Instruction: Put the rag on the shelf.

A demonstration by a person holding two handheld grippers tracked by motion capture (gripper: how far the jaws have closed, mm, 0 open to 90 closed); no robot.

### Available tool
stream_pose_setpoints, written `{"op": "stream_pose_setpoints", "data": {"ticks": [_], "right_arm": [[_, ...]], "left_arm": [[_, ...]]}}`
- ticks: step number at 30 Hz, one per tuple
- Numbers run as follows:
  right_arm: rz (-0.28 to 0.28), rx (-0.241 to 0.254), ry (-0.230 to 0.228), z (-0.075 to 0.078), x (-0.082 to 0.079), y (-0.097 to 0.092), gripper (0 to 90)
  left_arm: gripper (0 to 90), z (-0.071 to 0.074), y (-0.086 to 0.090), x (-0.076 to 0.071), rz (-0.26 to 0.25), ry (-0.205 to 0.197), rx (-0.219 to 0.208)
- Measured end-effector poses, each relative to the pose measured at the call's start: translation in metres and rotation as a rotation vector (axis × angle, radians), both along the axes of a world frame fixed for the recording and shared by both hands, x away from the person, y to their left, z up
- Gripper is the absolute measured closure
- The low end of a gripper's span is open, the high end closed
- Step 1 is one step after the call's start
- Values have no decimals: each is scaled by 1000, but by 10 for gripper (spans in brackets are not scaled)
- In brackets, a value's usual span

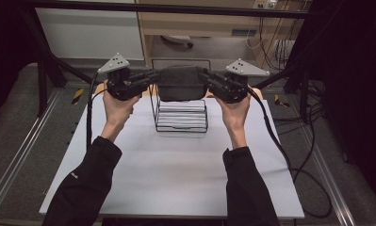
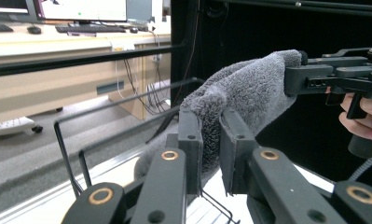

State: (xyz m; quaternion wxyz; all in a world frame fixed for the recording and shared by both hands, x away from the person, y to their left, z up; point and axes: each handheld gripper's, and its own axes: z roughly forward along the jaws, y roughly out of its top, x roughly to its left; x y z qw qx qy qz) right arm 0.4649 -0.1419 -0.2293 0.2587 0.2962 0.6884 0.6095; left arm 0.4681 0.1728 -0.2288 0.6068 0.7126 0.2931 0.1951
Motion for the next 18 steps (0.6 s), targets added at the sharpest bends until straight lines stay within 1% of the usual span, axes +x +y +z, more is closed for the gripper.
{"op": "stream_pose_setpoints", "data": {"ticks": [2,3,8,11,13,15,17,18], "right_arm": [[10,-14,6,-1,-2,0,777],[15,-20,8,-2,-3,-1,775],[37,-33,28,-8,-6,-4,774],[44,-42,32,-10,-7,-5,775],[43,-51,26,-11,-8,-5,775],[42,-56,28,-10,-8,-5,775],[43,-62,28,-10,-9,-6,775],[44,-66,27,-11,-9,-6,775]], "left_arm": [[794,-2,0,-2,-6,18,5],[792,-3,1,-3,-8,21,6],[771,-3,0,-7,-9,52,48],[725,3,2,-10,3,72,79],[700,10,4,-13,18,74,96],[700,18,8,-14,29,73,88],[720,25,13,-14,46,77,62],[735,27,14,-13,57,86,53]]}}
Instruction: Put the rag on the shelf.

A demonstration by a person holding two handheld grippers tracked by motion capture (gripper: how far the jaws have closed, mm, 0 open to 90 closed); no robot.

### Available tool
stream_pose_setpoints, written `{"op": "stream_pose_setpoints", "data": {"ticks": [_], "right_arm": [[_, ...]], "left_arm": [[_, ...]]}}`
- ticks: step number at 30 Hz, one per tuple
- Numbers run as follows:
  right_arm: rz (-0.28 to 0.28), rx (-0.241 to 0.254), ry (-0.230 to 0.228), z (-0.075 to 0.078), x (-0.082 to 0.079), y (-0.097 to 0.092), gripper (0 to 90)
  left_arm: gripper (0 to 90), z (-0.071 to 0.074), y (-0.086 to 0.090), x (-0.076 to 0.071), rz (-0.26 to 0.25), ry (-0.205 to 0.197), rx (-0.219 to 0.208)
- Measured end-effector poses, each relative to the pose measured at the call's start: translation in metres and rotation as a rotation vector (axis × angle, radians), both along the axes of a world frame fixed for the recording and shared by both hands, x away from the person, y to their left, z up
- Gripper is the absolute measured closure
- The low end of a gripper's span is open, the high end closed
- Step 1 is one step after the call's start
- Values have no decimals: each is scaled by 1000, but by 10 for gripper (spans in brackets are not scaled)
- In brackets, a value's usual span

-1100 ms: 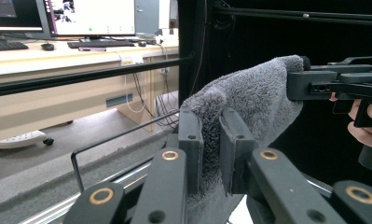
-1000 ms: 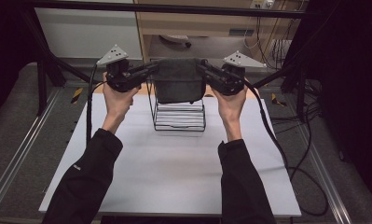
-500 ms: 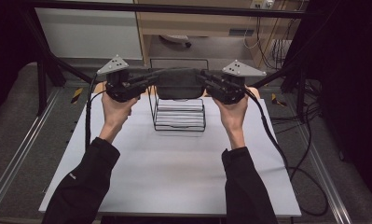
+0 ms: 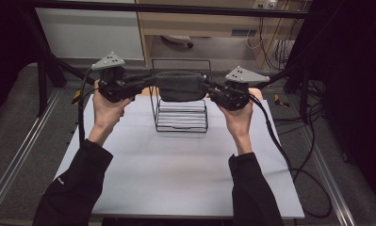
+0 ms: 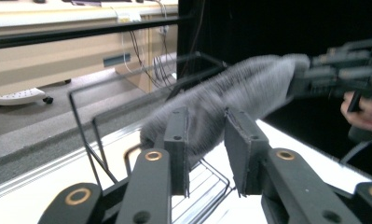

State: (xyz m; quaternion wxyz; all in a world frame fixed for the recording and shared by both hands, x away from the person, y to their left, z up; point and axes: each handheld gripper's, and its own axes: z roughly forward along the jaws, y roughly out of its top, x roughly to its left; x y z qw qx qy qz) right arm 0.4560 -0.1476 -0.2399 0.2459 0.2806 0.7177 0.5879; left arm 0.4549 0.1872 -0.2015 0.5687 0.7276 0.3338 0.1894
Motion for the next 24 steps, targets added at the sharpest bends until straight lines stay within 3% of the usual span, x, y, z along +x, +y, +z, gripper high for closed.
{"op": "stream_pose_setpoints", "data": {"ticks": [3,9,14,24], "right_arm": [[0,-14,-8,-1,-1,1,771],[9,-14,-4,-6,-2,0,755],[23,-30,12,-8,-4,-3,699],[28,-64,43,-7,-14,-7,412]], "left_arm": [[803,3,-2,7,16,40,1],[874,-2,-19,17,-21,87,11],[895,-8,-25,15,-66,114,31],[897,-22,-26,6,-72,115,98]]}}
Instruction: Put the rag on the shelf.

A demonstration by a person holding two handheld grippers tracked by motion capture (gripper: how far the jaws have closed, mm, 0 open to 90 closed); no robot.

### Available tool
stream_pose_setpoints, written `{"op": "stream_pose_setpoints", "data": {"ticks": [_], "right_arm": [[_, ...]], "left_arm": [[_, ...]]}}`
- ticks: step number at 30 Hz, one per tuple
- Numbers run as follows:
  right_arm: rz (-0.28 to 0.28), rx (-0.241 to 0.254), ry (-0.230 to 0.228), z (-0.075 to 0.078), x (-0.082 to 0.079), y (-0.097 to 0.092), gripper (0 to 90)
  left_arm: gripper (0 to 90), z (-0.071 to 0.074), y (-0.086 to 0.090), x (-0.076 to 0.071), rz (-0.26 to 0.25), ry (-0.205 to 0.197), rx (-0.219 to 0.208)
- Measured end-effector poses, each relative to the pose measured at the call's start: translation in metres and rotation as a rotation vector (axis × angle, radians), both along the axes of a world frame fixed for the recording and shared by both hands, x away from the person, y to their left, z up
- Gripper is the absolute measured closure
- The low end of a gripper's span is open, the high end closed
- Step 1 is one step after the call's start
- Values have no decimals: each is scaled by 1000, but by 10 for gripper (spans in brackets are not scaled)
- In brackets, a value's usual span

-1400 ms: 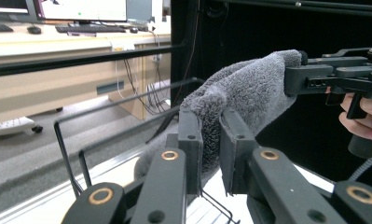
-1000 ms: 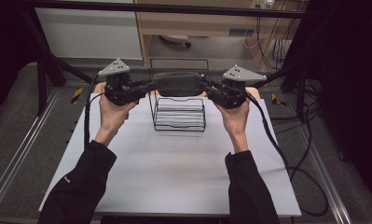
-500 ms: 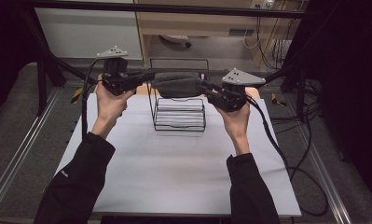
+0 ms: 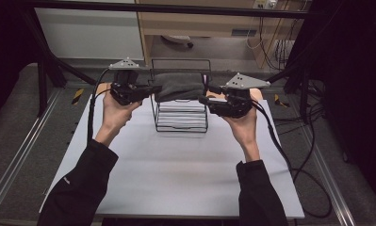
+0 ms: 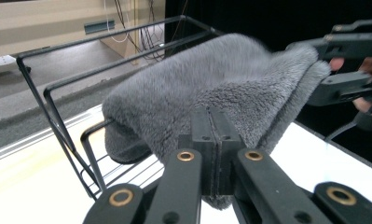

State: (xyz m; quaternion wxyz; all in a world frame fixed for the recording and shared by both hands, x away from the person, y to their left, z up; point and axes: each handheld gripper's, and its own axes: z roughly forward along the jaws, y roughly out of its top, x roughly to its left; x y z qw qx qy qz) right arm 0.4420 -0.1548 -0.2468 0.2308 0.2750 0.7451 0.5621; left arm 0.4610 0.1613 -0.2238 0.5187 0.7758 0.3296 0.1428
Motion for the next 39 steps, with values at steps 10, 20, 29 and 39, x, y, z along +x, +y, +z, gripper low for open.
{"op": "stream_pose_setpoints", "data": {"ticks": [10,20,29,39], "right_arm": [[5,42,35,2,-2,-5,653],[-50,-8,131,-21,19,6,884],[-72,27,153,-34,27,3,843],[-31,56,128,-22,7,-10,434]], "left_arm": [[897,-21,-5,3,14,10,60],[897,-45,-9,14,47,23,64],[896,-54,-8,20,62,26,39],[668,-43,14,0,41,20,67]]}}
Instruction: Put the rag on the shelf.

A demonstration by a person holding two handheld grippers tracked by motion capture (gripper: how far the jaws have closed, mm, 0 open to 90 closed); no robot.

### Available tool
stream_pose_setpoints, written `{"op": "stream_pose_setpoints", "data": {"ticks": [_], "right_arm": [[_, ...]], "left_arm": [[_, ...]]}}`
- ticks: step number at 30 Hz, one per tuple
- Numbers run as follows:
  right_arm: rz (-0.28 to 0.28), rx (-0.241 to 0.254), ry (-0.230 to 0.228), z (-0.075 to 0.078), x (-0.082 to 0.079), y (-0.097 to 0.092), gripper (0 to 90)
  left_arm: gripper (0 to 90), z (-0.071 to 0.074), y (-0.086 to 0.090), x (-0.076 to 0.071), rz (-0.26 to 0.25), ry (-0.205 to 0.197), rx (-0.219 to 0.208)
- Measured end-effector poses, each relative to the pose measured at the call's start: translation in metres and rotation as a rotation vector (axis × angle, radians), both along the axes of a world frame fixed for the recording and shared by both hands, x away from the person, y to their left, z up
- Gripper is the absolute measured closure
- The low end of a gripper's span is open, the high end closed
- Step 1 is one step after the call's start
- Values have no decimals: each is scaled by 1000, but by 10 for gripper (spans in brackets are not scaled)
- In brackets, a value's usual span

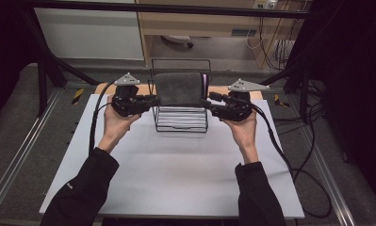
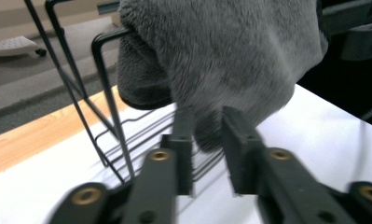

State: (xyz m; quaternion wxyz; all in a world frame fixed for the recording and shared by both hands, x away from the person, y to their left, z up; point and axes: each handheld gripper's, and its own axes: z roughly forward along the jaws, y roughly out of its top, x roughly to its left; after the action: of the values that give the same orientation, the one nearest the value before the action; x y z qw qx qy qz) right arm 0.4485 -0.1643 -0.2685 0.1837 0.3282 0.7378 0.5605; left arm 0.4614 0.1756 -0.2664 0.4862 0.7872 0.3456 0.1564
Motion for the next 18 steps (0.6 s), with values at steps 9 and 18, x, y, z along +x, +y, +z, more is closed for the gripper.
{"op": "stream_pose_setpoints", "data": {"ticks": [9,18], "right_arm": [[-7,-20,24,10,-14,-18,171],[4,-54,53,-4,-22,-29,45]], "left_arm": [[331,-16,30,-14,29,30,44],[144,-47,58,-30,60,27,65]]}}
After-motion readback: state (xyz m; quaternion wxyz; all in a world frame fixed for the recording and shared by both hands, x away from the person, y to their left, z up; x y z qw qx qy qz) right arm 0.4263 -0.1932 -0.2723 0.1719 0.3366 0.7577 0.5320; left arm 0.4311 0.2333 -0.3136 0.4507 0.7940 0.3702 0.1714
